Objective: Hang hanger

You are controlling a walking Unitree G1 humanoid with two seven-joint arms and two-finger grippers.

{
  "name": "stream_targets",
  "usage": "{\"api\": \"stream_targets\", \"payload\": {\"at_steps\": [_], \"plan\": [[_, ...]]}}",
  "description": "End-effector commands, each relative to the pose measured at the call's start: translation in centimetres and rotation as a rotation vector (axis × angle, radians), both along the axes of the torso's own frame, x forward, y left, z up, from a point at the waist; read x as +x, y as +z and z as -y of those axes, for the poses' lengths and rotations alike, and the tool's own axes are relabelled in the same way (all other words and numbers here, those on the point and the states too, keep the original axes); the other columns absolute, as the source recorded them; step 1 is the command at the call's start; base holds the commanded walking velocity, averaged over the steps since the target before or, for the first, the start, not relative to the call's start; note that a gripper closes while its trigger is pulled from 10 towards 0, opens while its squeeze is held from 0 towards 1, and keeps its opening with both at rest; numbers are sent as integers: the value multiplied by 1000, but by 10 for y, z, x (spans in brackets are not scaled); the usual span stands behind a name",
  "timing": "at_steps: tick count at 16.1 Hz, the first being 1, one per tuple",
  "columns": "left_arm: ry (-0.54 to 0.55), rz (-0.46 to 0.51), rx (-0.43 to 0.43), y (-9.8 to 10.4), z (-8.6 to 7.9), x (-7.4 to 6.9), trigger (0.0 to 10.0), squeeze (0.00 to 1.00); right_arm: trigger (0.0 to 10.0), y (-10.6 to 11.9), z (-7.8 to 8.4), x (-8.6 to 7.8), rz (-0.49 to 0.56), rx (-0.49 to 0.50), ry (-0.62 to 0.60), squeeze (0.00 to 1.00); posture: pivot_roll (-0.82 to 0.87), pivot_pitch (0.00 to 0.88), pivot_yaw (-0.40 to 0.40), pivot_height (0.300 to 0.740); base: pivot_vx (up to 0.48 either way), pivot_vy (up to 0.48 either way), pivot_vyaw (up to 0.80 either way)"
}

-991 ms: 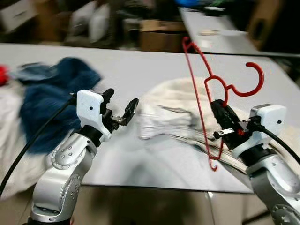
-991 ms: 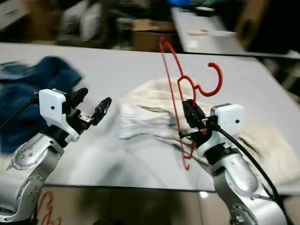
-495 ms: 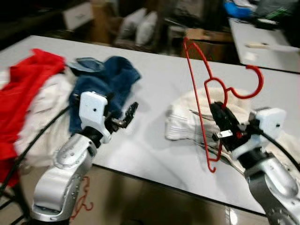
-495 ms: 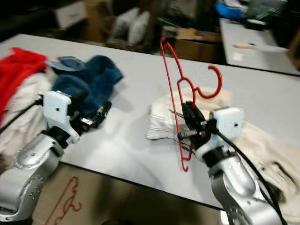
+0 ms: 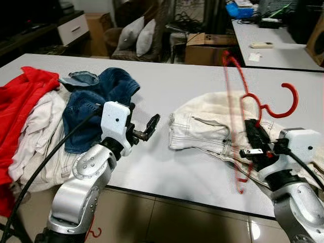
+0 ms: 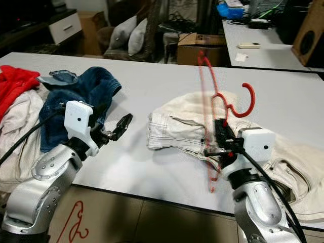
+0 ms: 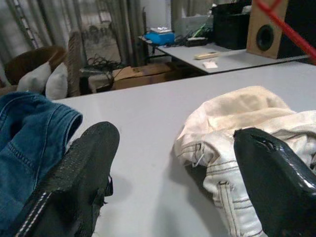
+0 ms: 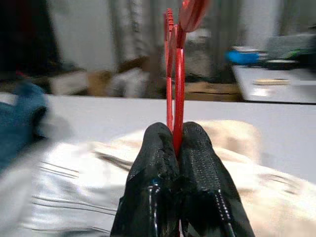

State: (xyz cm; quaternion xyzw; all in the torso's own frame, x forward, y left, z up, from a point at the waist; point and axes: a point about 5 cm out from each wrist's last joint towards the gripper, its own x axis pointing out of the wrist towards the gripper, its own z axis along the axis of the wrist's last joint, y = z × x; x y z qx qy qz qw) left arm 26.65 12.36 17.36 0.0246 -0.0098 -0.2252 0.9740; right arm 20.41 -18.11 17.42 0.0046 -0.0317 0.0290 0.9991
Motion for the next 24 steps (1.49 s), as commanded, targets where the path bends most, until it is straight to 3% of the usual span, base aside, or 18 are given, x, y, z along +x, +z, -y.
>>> {"api": "stream_targets", "payload": {"at_steps": [1, 4, 7, 8, 9, 13, 18, 24], "plan": [[16, -9, 19, -4, -1, 0, 10000, 0, 10000, -5, 2, -1, -30, -5, -8, 0, -52, 0, 63, 740, 0, 0, 0], [24, -10, 19, -5, -2, 3, 10000, 0, 10000, -15, -3, -4, -96, 40, 39, 0, -67, 0, 72, 740, 0, 0, 0], [17, -5, 22, -5, 0, 8, 10000, 0, 10000, -17, -6, -4, -103, 40, 10, 0, -78, 0, 84, 740, 0, 221, 0], [15, -3, 23, -5, 2, 9, 10000, 0, 10000, -18, -5, -4, -102, 112, -20, 0, -80, 0, 84, 740, 0, 382, 0], [10, 0, 25, -4, 2, 9, 10000, 0, 10000, -15, -4, -4, -85, 120, -28, 0, -80, 0, 85, 740, 0, 401, -800], [17, -6, 31, -7, 0, 7, 10000, 0, 10000, -8, -2, -3, -37, 95, -24, 0, -78, 0, 77, 740, 0, 398, -800], [39, -14, 39, -9, -6, 2, 10000, 0, 10000, -9, -6, 0, -56, 103, 17, 0, -64, 0, 52, 740, 0, 394, -754], [65, -18, 52, -9, -11, -4, 10000, 0, 10000, -14, -14, 3, -82, 43, 110, 0, -34, 0, 30, 740, 0, 379, -150]]}}
